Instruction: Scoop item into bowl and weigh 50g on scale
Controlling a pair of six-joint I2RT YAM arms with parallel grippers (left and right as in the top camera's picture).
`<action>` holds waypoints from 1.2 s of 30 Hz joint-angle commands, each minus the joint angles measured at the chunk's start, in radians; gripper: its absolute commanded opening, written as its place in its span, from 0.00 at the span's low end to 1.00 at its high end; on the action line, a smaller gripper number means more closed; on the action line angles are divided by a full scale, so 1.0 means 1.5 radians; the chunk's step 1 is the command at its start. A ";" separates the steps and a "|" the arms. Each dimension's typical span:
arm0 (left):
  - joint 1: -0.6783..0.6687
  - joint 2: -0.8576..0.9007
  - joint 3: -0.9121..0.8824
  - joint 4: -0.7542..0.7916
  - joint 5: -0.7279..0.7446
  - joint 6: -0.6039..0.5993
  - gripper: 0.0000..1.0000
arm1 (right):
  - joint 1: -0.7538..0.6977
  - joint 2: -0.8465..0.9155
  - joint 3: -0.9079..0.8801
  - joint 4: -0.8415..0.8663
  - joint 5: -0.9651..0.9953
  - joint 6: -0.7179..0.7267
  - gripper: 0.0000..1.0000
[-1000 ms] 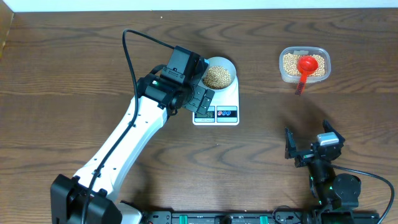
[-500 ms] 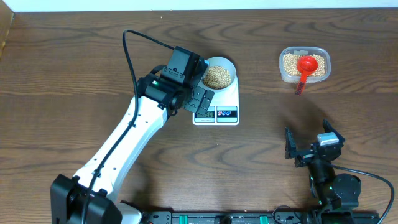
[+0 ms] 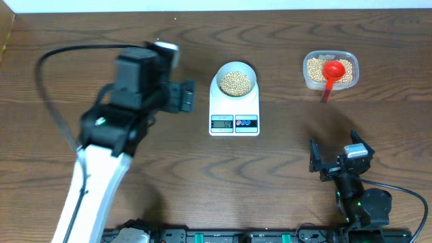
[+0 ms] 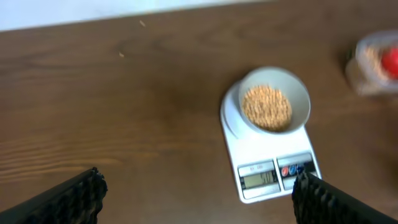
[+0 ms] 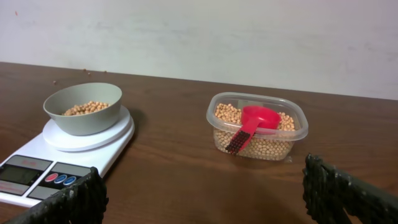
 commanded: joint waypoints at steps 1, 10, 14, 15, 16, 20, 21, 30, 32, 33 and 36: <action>0.042 -0.050 0.001 0.006 0.041 -0.008 0.98 | 0.007 -0.006 -0.003 -0.001 0.008 -0.004 0.99; 0.153 -0.195 -0.078 0.029 0.041 -0.006 0.98 | 0.007 -0.006 -0.003 -0.001 0.008 -0.004 0.99; 0.181 -0.289 -0.171 0.087 0.041 -0.005 0.98 | 0.007 -0.006 -0.003 -0.001 0.008 -0.004 0.99; 0.187 -0.321 -0.202 0.106 0.041 -0.005 0.98 | 0.007 -0.006 -0.003 -0.001 0.008 -0.004 0.99; 0.190 -0.353 -0.233 0.122 0.041 -0.005 0.98 | 0.007 -0.006 -0.003 -0.001 0.008 -0.004 0.99; 0.195 -0.464 -0.352 0.188 0.041 -0.005 0.98 | 0.007 -0.006 -0.003 -0.001 0.008 -0.004 0.99; 0.195 -0.517 -0.416 0.229 0.041 -0.005 0.98 | 0.007 -0.006 -0.003 -0.001 0.008 -0.004 0.99; 0.185 -0.681 -0.669 0.445 0.003 -0.005 0.98 | 0.007 -0.006 -0.003 -0.001 0.008 -0.004 0.99; 0.180 -0.705 -0.711 0.482 -0.014 -0.005 0.98 | 0.007 -0.006 -0.003 -0.001 0.008 -0.004 0.99; 0.177 -0.716 -0.728 0.495 -0.022 -0.005 0.98 | 0.007 -0.006 -0.003 -0.001 0.008 -0.004 0.99; 0.172 -0.747 -0.771 0.513 -0.034 -0.005 0.98 | 0.007 -0.006 -0.003 -0.001 0.008 -0.004 0.99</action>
